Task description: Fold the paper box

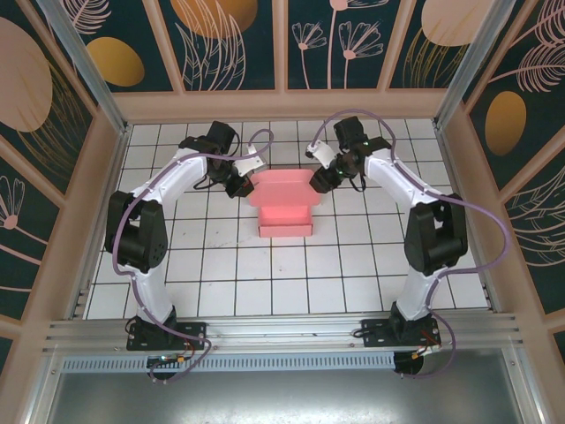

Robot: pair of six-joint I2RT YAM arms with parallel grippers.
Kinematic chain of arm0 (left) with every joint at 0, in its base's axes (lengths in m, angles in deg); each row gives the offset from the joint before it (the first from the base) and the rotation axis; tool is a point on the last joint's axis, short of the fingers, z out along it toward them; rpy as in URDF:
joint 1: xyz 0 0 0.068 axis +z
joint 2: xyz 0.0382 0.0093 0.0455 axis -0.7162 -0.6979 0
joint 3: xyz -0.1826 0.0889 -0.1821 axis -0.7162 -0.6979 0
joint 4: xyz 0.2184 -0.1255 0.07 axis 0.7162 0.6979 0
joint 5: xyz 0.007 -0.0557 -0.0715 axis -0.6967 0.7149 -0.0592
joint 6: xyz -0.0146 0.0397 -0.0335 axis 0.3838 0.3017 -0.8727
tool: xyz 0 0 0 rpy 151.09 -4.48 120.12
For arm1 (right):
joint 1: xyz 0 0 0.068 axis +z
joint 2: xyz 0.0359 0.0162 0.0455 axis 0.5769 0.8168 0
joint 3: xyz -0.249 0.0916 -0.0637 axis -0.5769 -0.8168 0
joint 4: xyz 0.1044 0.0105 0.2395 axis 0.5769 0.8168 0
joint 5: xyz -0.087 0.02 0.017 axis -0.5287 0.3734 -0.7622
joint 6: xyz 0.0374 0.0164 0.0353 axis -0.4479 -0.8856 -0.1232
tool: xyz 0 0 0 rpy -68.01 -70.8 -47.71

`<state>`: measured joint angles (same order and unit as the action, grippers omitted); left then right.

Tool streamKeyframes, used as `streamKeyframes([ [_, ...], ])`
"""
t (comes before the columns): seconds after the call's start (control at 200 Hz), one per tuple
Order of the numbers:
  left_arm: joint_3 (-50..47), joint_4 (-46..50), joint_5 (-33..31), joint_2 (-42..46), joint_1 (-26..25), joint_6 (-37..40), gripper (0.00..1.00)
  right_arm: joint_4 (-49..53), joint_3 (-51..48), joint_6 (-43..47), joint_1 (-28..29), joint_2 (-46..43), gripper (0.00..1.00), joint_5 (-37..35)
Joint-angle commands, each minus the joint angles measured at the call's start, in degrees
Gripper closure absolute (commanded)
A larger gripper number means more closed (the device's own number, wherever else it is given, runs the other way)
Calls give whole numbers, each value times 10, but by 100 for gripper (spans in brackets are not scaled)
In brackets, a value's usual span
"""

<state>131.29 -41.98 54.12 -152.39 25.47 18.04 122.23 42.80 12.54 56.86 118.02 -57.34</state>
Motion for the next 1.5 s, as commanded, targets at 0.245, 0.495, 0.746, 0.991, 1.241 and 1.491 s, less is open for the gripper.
streamKeyframes([
  [0.245,18,24,8,-14,1,16,100,79,53,34,2,39,85,12],
  [0.495,20,24,9,-14,0,16,100,78,54,38,5,45,73,16],
  [0.746,27,47,11,-15,1,16,100,86,69,40,6,55,73,34],
  [0.991,34,56,12,-21,1,13,100,103,66,58,3,63,80,56],
  [1.241,37,59,5,-26,1,9,100,108,68,58,2,62,100,56],
  [1.491,47,5,8,-19,1,-56,100,49,44,2,11,16,100,19],
])
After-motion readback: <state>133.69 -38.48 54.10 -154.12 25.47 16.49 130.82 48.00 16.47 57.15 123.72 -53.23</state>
